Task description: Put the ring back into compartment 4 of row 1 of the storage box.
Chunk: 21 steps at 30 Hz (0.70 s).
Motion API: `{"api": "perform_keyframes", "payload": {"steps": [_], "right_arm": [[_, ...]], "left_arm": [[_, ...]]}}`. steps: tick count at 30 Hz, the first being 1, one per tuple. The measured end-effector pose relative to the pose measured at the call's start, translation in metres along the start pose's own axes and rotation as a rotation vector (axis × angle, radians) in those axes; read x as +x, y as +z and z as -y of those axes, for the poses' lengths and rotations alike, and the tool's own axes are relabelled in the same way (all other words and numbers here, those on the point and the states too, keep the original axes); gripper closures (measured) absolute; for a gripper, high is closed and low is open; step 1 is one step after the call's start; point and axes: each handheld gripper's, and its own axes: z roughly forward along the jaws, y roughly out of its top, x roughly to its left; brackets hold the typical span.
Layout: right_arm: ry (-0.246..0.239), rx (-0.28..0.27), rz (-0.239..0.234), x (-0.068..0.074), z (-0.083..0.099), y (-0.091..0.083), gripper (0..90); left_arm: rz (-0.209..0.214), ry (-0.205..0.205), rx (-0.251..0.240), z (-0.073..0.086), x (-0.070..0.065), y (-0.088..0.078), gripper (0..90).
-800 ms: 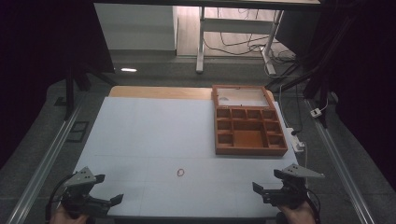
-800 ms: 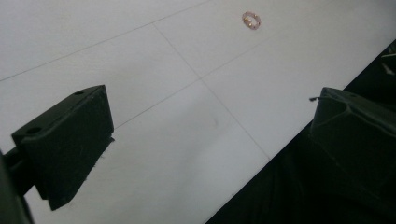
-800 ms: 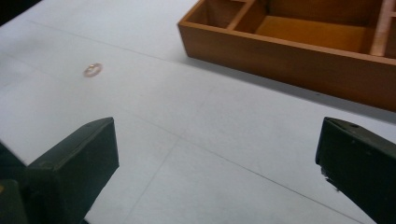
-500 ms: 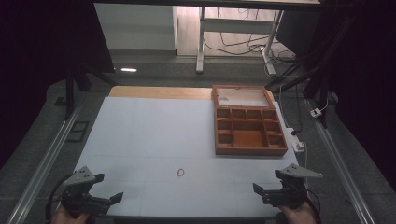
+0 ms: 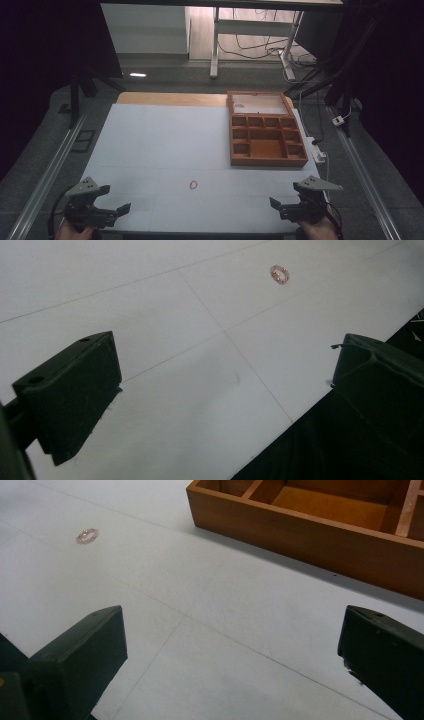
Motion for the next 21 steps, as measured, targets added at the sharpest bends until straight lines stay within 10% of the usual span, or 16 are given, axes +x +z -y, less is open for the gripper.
{"api": "perform_keyframes", "payload": {"steps": [21], "right_arm": [[-0.089,0.021,-0.031,0.013,-0.007,0.007,0.0]], "left_arm": [[0.0,0.003,0.0,0.0,0.0,0.0,0.0]]}}
